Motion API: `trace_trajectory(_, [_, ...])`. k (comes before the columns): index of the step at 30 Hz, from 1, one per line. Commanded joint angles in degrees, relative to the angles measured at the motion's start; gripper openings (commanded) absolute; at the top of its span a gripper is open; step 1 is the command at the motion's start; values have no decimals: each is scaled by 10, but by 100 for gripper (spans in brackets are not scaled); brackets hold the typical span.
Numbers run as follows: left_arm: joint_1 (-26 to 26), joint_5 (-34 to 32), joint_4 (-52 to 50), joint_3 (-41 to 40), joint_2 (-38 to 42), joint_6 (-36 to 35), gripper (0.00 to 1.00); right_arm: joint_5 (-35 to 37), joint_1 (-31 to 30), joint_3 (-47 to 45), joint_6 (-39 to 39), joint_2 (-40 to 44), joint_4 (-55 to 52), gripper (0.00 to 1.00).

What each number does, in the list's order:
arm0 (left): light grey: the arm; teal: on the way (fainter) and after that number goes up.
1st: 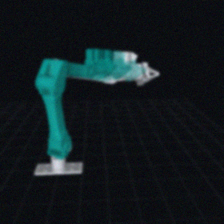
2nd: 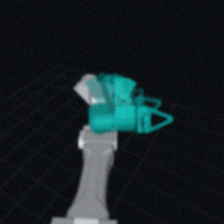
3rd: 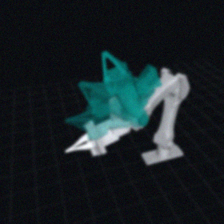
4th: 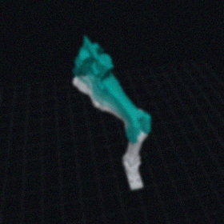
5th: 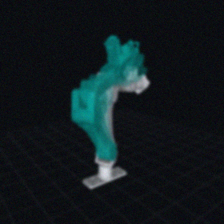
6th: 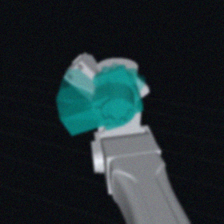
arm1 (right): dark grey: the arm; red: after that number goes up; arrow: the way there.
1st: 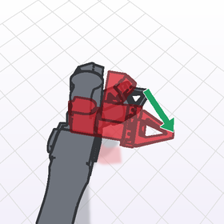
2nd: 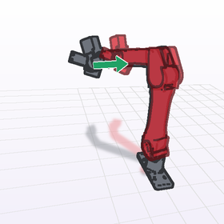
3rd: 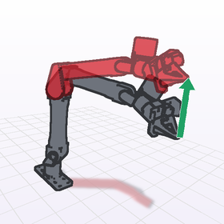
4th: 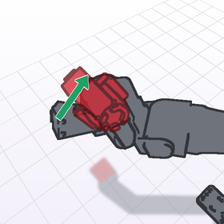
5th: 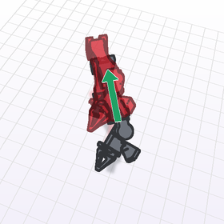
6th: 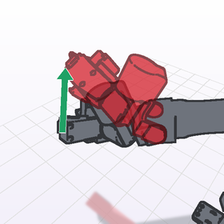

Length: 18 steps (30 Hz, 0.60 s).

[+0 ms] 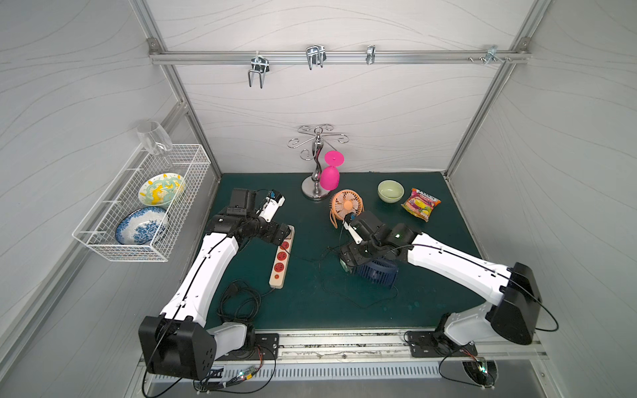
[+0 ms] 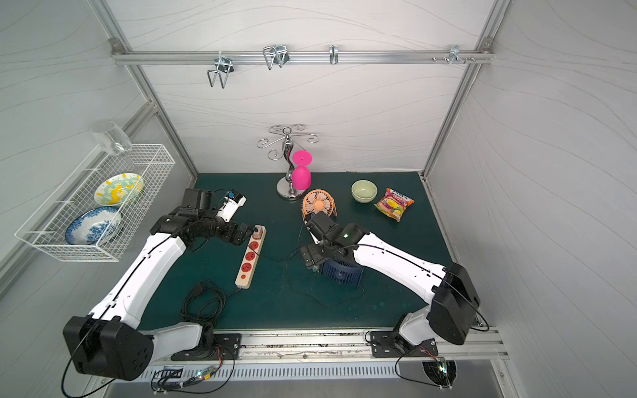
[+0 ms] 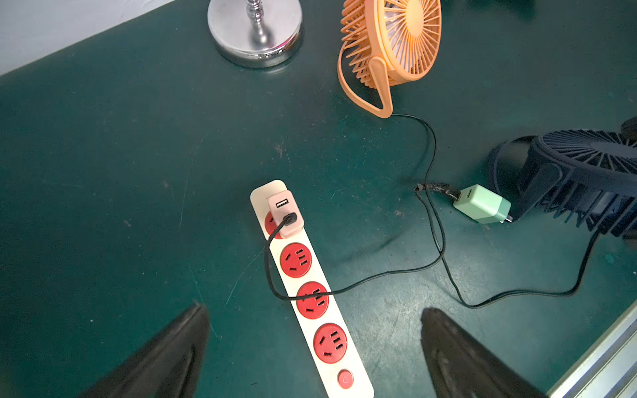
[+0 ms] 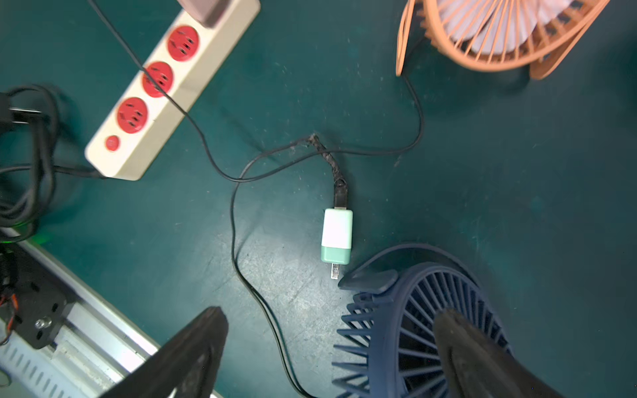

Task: Plug the desk fan into the power strip
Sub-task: Pick up the plug from the center of the board.

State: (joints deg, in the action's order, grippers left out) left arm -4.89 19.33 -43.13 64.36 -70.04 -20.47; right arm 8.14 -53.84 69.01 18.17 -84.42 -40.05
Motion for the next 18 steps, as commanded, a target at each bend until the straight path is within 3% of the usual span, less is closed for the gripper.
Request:
trace_trajectory(1, [18,41,41,-1,14,41,100,-8,-6,30,33,-36,-39,95])
trace_trajectory(8, [28,54,63,-16,19,66,100,-8,-14,82,41,-118,-88,88])
trace_trajectory(18, [39,46,67,-25,26,73,100,-17,-24,154,24,-211,-119,69])
